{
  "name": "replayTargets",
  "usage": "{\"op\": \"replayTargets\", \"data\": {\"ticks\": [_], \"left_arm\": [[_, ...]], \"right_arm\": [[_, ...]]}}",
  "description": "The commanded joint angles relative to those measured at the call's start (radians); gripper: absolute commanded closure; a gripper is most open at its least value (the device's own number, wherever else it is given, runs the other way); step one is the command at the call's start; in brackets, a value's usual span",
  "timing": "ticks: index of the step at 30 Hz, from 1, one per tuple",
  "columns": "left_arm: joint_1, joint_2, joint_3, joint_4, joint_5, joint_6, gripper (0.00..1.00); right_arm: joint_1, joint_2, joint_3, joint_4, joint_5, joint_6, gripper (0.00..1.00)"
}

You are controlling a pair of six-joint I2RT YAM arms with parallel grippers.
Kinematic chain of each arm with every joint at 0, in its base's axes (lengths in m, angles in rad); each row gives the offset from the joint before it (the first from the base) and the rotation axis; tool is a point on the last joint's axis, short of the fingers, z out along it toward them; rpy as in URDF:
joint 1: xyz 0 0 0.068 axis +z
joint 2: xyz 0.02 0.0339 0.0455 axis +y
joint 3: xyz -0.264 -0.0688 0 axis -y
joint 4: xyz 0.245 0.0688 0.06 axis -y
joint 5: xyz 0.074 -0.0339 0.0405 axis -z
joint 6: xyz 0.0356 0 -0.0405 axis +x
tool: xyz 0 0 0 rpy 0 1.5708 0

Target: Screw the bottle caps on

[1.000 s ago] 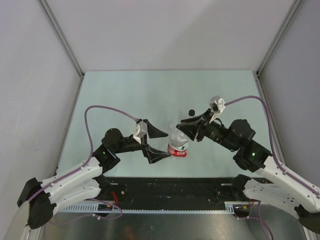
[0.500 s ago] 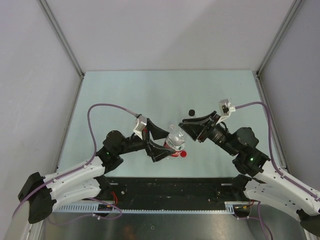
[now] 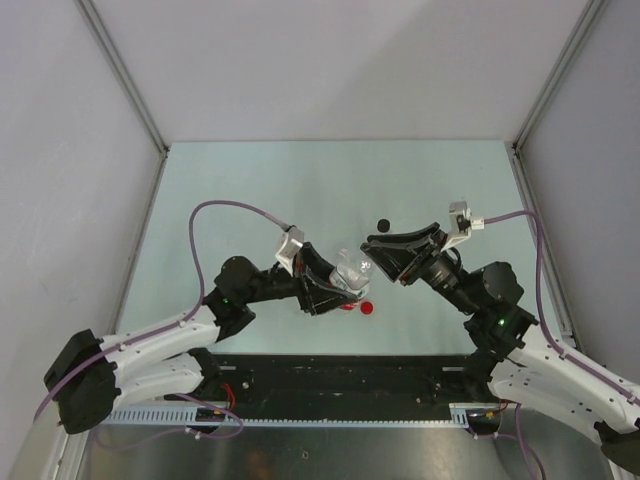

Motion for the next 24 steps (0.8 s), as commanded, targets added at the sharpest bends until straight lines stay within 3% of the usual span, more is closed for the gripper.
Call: {"op": "replayTargets", "data": {"ticks": [1, 3, 5, 10, 13, 19, 24], "left_arm": [[-0.005, 0.013, 0.044, 0.041, 0.061, -0.001, 0.54], [-0.005, 0.012, 0.043, 0.042, 0.075, 0.009, 0.70], [-0.005, 0.003, 0.035, 0.042, 0.068, 0.023, 0.85], [-0.004, -0.055, -0.016, 0.042, -0.014, 0.085, 0.99], [-0.004, -0.116, -0.066, 0.038, -0.064, 0.157, 1.00], [-0.004, -0.277, -0.188, -0.025, -0.273, 0.311, 1.00], [-0.003, -0.372, -0.228, -0.143, -0.442, 0.397, 1.00]], "right_arm": [[0.004, -0.012, 0.004, 0.070, -0.007, 0.002, 1.00], [0.005, -0.011, 0.004, 0.063, -0.020, -0.006, 0.98], [0.004, -0.015, 0.004, 0.053, -0.033, -0.014, 0.84], [-0.001, -0.059, 0.005, -0.023, 0.010, -0.039, 0.26], [-0.005, -0.109, 0.015, -0.122, 0.102, -0.061, 0.10], [-0.009, -0.202, 0.055, -0.383, 0.296, -0.090, 0.05], [-0.007, -0.132, 0.103, -0.691, 0.377, -0.047, 0.09]]}}
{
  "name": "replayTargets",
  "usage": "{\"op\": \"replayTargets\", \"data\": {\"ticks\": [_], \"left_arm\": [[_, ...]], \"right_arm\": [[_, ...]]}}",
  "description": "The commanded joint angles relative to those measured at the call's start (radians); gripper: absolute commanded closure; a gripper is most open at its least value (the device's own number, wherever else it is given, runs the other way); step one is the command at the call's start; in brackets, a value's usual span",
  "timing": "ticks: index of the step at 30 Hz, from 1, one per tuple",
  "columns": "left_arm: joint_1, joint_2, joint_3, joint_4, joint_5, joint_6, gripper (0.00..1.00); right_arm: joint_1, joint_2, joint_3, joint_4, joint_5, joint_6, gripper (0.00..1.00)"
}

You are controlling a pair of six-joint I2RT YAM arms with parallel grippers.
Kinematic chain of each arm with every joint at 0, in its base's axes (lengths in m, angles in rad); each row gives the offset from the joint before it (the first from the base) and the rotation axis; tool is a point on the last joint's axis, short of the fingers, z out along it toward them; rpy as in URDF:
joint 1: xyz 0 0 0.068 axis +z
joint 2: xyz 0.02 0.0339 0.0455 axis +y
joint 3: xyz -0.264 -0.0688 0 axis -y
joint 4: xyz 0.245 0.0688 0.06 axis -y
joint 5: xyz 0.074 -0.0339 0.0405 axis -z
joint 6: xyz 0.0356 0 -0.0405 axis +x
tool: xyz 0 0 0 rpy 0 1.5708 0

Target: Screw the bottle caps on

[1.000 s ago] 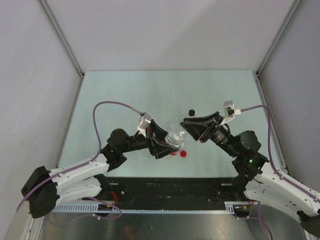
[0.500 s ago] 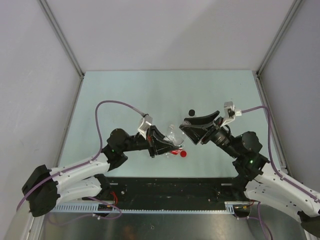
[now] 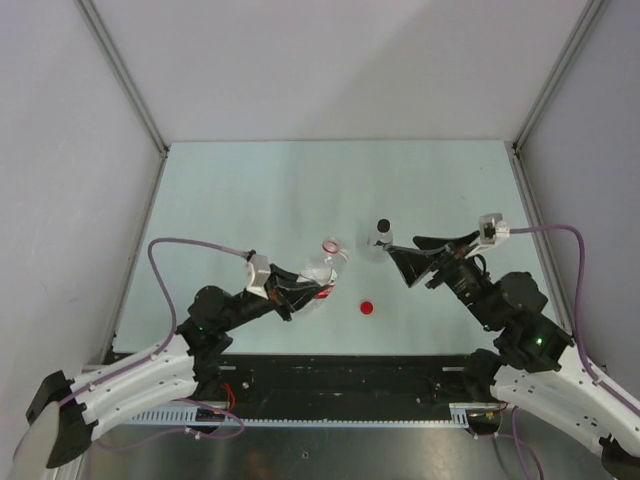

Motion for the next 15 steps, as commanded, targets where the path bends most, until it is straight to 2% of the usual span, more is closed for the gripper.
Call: {"op": "replayTargets", "data": {"ticks": [1, 4, 7, 11, 15], "left_arm": [[0.002, -0.067, -0.024, -0.094, -0.229, 0.135, 1.00], [0.002, -0.090, -0.034, -0.142, -0.319, 0.159, 1.00], [0.002, -0.105, -0.045, -0.169, -0.408, 0.159, 1.00], [0.002, -0.120, -0.052, -0.207, -0.475, 0.158, 0.98], [0.002, -0.141, -0.059, -0.226, -0.496, 0.156, 1.00]], "right_arm": [[0.002, 0.097, 0.060, -0.331, 0.109, 0.028, 0.10], [0.027, 0.236, 0.062, -0.431, 0.109, 0.057, 0.14], [0.096, 0.382, 0.062, -0.464, 0.188, 0.086, 0.16], [0.210, 0.560, 0.062, -0.423, 0.280, 0.096, 0.17], [0.249, 0.702, 0.062, -0.356, 0.293, 0.127, 0.20]]}}
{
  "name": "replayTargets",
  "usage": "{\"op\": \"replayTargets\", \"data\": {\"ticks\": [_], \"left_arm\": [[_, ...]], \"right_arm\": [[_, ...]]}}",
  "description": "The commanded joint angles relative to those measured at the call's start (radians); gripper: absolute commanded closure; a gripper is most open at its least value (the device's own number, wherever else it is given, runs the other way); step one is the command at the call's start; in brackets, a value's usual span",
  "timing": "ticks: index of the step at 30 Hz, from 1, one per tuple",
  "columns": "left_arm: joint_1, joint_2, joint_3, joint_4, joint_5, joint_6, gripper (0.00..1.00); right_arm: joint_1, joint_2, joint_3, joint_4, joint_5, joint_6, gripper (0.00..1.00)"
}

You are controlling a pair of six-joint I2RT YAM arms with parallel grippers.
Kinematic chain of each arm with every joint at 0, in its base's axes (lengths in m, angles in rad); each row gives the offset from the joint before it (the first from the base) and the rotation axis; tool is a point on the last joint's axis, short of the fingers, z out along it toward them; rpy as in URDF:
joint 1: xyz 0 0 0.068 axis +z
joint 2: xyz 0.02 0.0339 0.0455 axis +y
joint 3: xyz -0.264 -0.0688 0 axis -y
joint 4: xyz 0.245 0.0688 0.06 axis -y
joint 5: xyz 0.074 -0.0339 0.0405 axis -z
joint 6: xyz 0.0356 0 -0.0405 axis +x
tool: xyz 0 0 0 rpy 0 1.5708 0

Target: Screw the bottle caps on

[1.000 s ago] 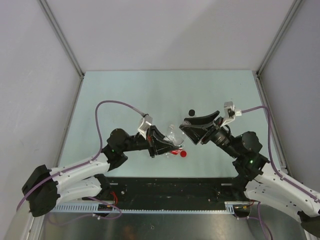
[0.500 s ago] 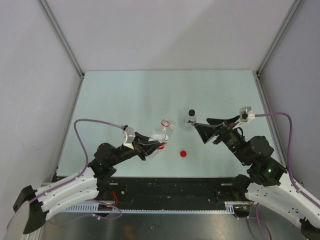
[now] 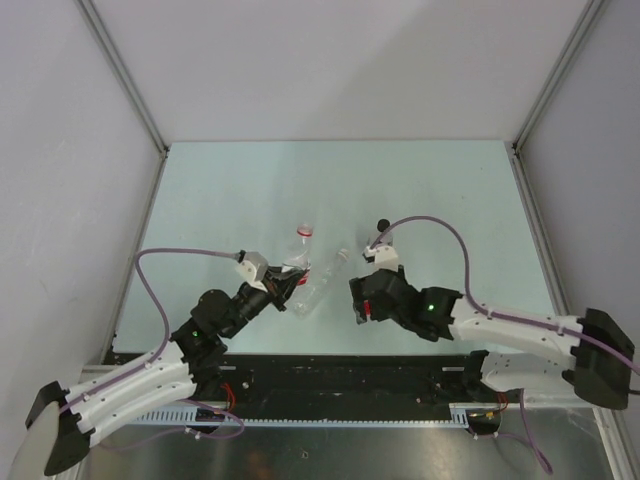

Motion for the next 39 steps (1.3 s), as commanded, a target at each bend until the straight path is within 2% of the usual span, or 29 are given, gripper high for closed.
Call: {"op": "replayTargets", "data": {"ticks": [1, 12, 18, 30, 39], "left_arm": [[0.002, -0.038, -0.008, -0.011, -0.087, 0.028, 1.00], [0.002, -0.138, -0.039, -0.036, -0.108, 0.010, 0.99], [0.002, -0.129, -0.025, -0.047, -0.055, 0.022, 1.00], [0.002, -0.109, -0.016, -0.058, -0.033, 0.034, 1.00], [0.002, -0.107, -0.016, -0.061, -0.014, 0.047, 1.00]], "right_arm": [[0.029, 0.108, 0.019, 0.066, 0.083, 0.054, 0.23], [0.015, 0.315, 0.019, 0.128, 0.103, 0.120, 0.36], [-0.007, 0.368, 0.019, 0.138, 0.091, 0.145, 0.44], [-0.048, 0.423, 0.019, 0.153, 0.042, 0.165, 0.49], [-0.053, 0.411, 0.019, 0.142, 0.011, 0.177, 0.75]]}}
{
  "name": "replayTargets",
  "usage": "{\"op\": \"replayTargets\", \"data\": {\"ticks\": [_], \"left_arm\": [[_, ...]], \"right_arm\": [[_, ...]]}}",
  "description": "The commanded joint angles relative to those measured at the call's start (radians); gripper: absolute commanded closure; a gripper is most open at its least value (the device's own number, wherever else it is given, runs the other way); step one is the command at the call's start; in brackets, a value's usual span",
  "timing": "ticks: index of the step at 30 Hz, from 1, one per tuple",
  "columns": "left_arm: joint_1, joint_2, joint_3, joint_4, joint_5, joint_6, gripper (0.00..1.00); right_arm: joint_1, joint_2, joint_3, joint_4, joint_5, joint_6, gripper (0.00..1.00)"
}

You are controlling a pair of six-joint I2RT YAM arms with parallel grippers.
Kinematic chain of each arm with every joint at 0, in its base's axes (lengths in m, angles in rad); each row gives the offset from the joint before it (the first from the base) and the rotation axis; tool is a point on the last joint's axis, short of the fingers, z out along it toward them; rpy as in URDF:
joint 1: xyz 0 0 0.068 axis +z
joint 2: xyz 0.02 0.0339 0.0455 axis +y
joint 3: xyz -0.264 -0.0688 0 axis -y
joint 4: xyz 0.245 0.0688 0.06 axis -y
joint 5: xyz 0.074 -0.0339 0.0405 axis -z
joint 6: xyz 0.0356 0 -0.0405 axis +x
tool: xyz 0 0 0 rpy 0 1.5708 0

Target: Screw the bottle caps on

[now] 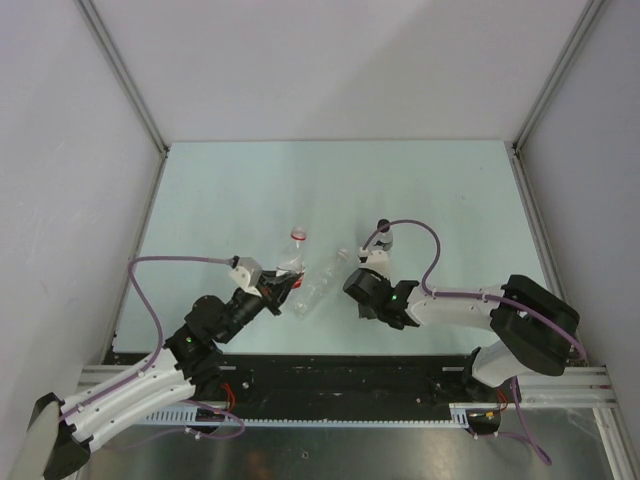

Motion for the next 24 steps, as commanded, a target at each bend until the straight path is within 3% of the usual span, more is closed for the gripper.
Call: {"op": "replayTargets", "data": {"ticks": [1, 5, 9, 19, 24], "left_arm": [[0.002, 0.004, 0.017, 0.023, 0.030, 0.043, 1.00], [0.002, 0.018, 0.022, 0.023, 0.146, 0.109, 1.00], [0.002, 0.072, 0.060, 0.022, 0.389, 0.255, 1.00], [0.002, 0.250, 0.178, 0.019, 0.730, 0.412, 1.00], [0.002, 0.259, 0.179, 0.016, 0.724, 0.476, 1.00]], "right_arm": [[0.001, 0.001, 0.018, -0.002, -0.028, 0.029, 0.78], [-0.002, -0.083, 0.019, -0.013, -0.047, -0.021, 0.85], [-0.035, -0.290, 0.018, -0.015, -0.159, -0.178, 0.89], [-0.315, -0.854, 0.019, -0.015, -0.843, -0.424, 0.92], [-0.406, -0.953, 0.019, 0.014, -1.075, -0.462, 0.93]]}}
